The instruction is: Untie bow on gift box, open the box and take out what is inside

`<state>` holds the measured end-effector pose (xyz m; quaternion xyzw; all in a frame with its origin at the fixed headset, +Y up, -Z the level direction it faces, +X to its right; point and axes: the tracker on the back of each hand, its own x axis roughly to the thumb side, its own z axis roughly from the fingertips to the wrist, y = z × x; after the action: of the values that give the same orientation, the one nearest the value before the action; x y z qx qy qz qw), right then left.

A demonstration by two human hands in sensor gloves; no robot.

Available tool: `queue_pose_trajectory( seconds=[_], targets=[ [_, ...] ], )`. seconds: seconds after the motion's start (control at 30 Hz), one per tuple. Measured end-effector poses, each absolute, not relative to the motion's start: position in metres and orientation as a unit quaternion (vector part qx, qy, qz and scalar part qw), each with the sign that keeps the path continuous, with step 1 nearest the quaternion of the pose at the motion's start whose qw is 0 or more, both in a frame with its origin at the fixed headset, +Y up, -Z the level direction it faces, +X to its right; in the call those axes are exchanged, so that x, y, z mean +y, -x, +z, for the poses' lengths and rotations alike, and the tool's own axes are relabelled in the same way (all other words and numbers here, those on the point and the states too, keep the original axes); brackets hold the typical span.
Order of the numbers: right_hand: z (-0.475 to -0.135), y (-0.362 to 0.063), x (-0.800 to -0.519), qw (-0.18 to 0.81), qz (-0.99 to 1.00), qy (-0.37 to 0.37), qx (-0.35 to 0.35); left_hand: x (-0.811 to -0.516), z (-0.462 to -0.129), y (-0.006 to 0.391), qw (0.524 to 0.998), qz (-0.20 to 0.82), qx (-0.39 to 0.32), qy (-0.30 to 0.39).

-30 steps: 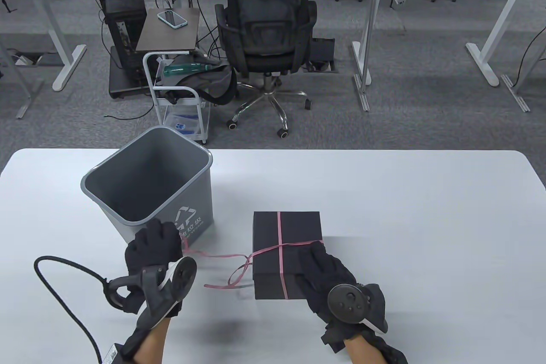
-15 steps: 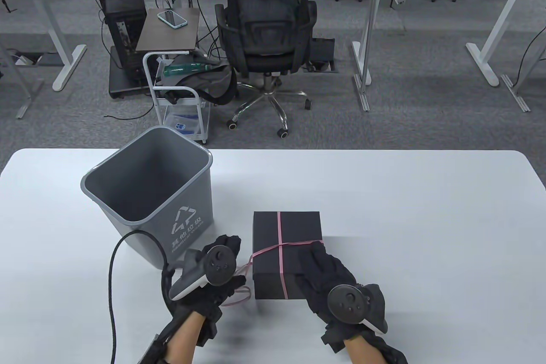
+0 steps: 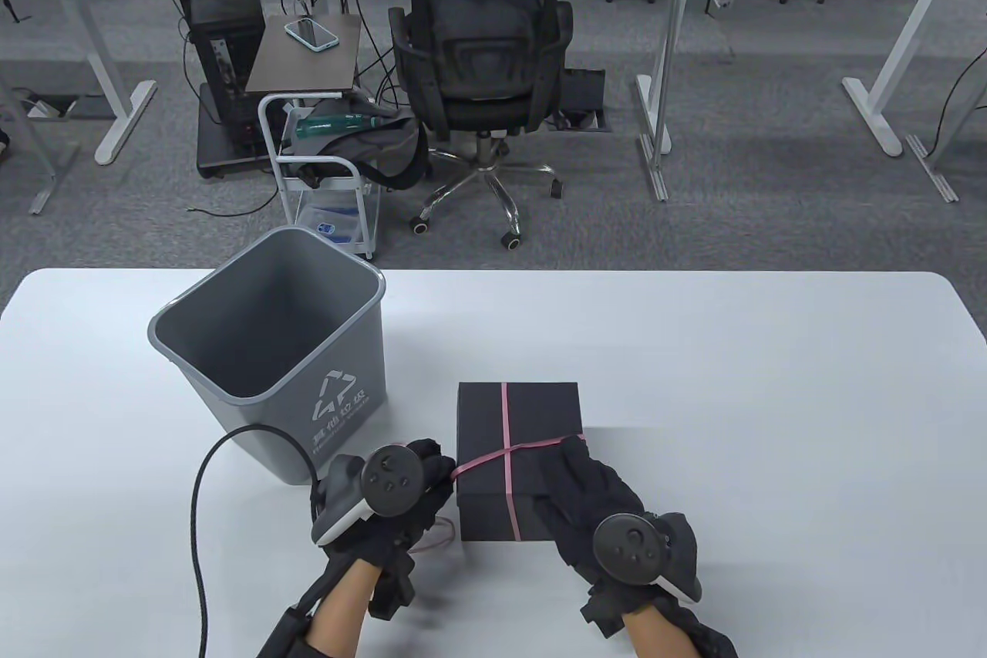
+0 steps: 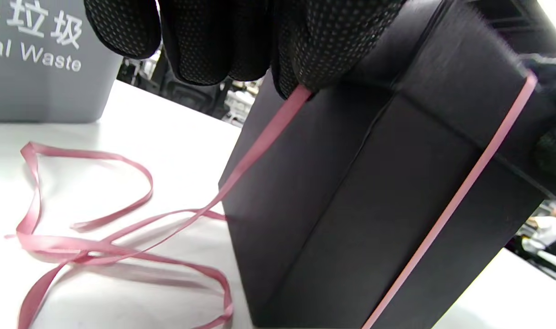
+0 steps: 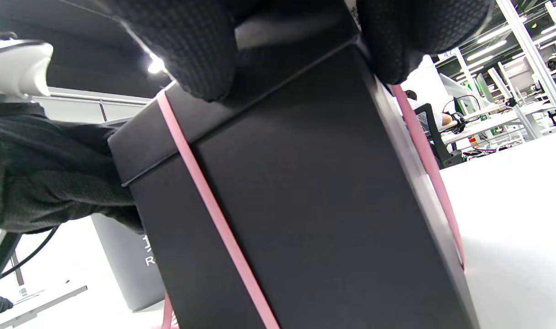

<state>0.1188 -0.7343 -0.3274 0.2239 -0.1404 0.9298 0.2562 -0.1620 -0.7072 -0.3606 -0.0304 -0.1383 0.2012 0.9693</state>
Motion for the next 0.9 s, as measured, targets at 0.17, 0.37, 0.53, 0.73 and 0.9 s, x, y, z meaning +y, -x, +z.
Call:
queue_pose_trajectory(
  seconds=[0.17,0.37,0.53,0.73,0.9],
  targets=[
    [-0.327,-0.119,-0.734,0.256,0.930,-0.224,-0.139,-0.674,-0.345,0.162,0.973,0.191,-0.126,-0.034],
    [-0.327,-0.119,-0.733,0.257,0.930,-0.224,-0.139,-0.627,-0.327,0.145,0.981,0.105,-0.106,-0.124],
    [-0.325,-0.118,-0.729,0.248,0.931,-0.223,-0.146,-0.599,-0.331,0.121,0.982,0.015,-0.101,-0.160],
    [-0.324,-0.117,-0.725,0.239,0.933,-0.225,-0.146,-0.577,-0.350,0.098,0.973,-0.004,-0.061,-0.220],
    [-0.324,-0.117,-0.725,0.241,0.933,-0.227,-0.140,-0.571,-0.376,0.077,0.962,-0.027,-0.016,-0.271]
  ],
)
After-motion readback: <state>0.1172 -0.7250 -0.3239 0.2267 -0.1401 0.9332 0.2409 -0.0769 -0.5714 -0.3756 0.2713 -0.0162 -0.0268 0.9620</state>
